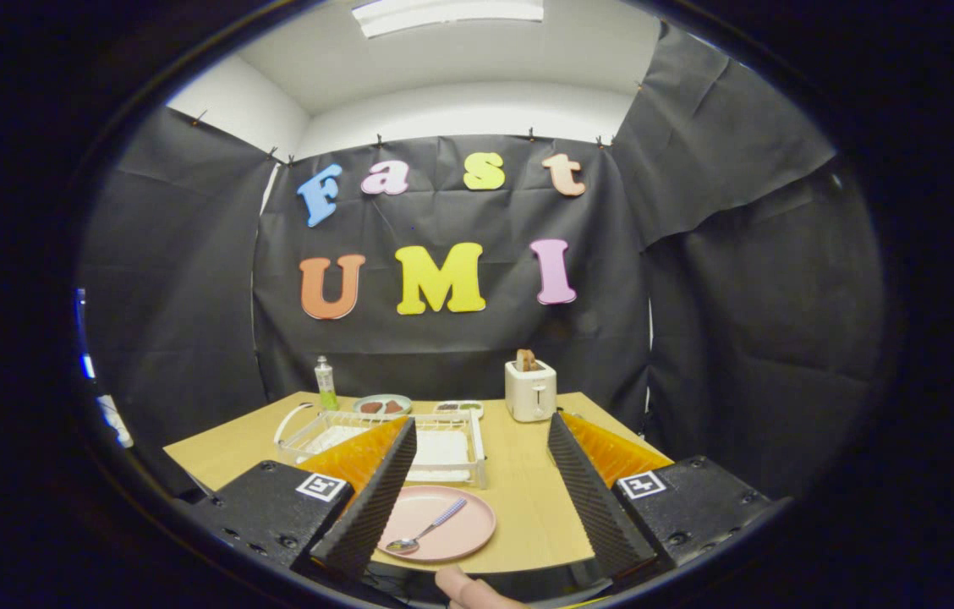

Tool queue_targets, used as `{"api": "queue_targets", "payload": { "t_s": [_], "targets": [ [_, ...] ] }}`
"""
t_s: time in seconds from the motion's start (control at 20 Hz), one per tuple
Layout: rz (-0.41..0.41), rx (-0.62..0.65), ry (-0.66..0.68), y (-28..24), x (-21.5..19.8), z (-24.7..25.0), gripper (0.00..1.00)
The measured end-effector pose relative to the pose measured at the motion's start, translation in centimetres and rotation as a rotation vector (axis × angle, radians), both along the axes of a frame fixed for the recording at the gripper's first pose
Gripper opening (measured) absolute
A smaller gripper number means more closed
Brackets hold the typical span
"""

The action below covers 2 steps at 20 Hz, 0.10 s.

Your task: Take the plate from the dish rack, then take the spoon from the basket and place it into the plate.

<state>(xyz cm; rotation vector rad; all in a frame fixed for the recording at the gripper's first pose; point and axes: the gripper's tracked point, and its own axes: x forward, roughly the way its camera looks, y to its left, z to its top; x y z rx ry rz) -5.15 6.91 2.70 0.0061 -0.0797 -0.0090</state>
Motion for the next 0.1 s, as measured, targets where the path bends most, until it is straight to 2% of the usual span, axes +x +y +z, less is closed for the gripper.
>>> {"api": "queue_targets", "payload": {
  "t_s": [0.1],
  "targets": [
    [-0.005,0.005,-0.006,-0.33,-0.32,0.24,1.00]
  ]
}}
